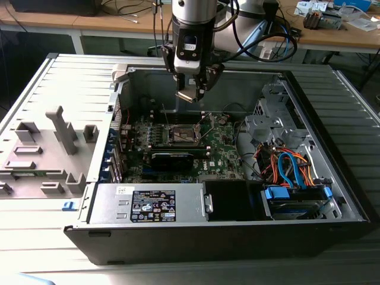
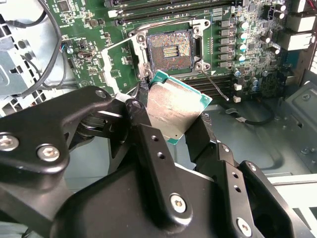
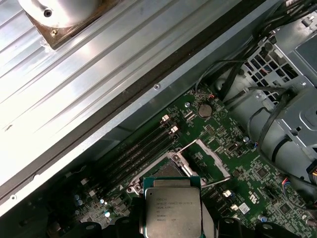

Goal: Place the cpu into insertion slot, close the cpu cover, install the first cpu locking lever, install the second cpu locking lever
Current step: 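Place the cpu into insertion slot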

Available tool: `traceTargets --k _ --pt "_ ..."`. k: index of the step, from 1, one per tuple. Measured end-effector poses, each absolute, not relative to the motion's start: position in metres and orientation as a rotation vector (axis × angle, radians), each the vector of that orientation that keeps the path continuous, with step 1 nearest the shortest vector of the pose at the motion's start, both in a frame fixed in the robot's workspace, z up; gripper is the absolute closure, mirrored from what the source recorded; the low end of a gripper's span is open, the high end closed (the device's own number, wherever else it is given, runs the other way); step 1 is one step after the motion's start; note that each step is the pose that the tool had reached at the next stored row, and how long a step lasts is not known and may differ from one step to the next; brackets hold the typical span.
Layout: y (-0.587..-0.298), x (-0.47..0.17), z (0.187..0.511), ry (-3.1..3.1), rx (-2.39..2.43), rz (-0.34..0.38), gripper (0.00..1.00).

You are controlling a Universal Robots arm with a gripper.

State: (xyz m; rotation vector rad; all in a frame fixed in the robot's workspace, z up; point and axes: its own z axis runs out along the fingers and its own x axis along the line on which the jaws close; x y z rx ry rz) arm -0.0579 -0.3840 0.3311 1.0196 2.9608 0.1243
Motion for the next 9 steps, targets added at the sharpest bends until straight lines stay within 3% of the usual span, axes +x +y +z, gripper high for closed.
traceTargets --k 9 --pt "-0.384 -0.0579 0.331 2.957 1.03 0.124 0.45"
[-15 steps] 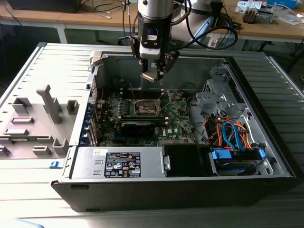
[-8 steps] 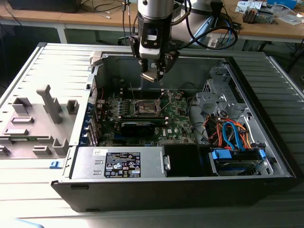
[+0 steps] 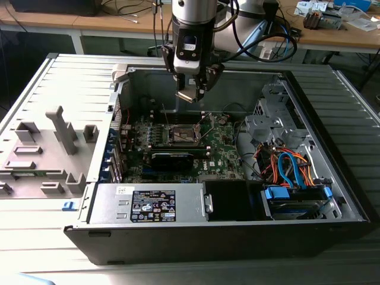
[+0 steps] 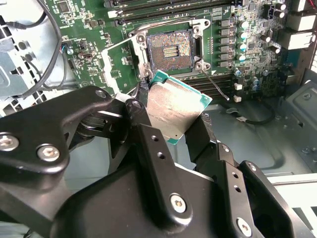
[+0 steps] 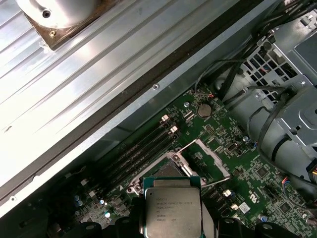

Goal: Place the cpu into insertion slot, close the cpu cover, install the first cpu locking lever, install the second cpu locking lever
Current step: 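Place the cpu into insertion slot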

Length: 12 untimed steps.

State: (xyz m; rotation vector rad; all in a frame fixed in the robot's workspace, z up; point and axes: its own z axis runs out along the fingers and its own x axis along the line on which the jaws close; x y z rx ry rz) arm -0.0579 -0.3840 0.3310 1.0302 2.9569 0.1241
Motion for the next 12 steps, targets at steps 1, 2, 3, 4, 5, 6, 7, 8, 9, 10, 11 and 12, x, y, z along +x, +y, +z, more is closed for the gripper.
traceTargets --k 1,2,3,4,5,6,7,8,9,10,11,12 --pt "-0.384 -0.0579 0.3309 2.956 1.032 0.124 0.45" --pt "-0.384 -0.0579 0.3309 2.956 1.034 0.124 0.45" --pt "-0.384 -0.0579 0.3309 2.955 1.035 0.124 0.45" --pt "-0.384 -0.0579 0.3309 2.955 1.036 0.124 0.45" --pt "-0.384 -0.0579 0.3309 2.954 1.037 0.124 0.45" --pt "-0.384 -0.0579 0.3309 2.954 1.038 0.124 0.45" --pt "-0.384 -0.0579 0.3308 2.954 1.039 0.124 0.45" --pt "-0.384 -0.0579 0.3308 2.953 1.04 0.124 0.45" --pt "-0.384 -0.0579 0.3308 2.953 1.041 0.124 0.45" --pt "-0.384 -0.0579 0.3308 2.952 1.042 0.124 0.45" --pt "-0.384 -0.0579 0.3308 2.952 1.043 0.124 0.45" --pt "-0.384 -0.0579 0.3308 2.952 1.044 0.124 0.45"
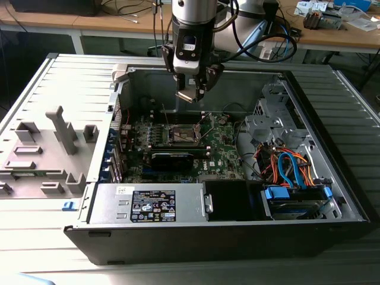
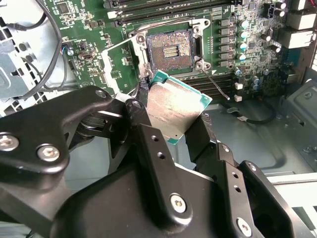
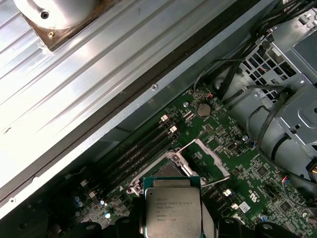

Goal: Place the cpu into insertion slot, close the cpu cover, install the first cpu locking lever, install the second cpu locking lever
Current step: 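Place the cpu into insertion slot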

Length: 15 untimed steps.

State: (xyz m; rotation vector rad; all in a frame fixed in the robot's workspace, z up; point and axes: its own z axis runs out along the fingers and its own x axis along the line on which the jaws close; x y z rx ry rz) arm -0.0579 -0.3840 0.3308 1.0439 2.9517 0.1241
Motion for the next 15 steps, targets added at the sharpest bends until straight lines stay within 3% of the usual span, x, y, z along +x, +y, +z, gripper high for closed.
traceTargets --k 15 --pt "-0.384 -0.0579 0.3306 2.946 1.058 0.124 0.45"
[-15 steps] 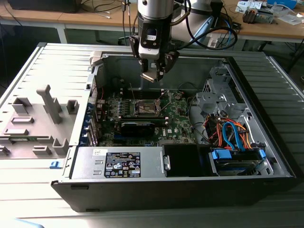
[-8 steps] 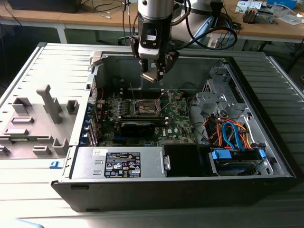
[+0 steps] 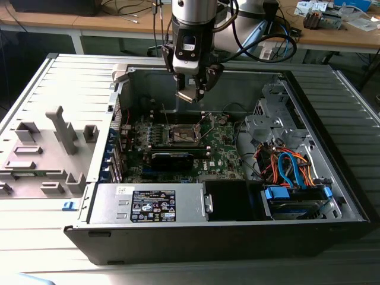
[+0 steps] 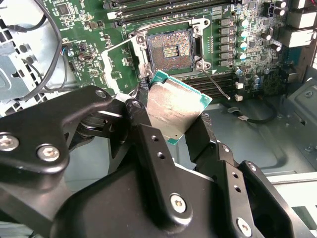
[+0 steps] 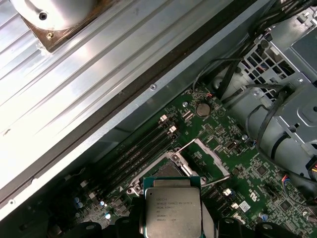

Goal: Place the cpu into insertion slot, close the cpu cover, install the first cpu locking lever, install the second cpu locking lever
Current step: 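Place the cpu into insertion slot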

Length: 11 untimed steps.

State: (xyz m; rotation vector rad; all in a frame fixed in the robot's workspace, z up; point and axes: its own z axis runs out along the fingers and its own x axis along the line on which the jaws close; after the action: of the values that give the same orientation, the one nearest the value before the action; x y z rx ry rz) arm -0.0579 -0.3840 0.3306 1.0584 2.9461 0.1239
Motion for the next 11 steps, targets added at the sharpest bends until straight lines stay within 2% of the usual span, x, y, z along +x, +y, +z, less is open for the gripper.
traceTargets --k 11 --pt "-0.384 -0.0579 0.3306 2.942 1.07 0.124 0.45"
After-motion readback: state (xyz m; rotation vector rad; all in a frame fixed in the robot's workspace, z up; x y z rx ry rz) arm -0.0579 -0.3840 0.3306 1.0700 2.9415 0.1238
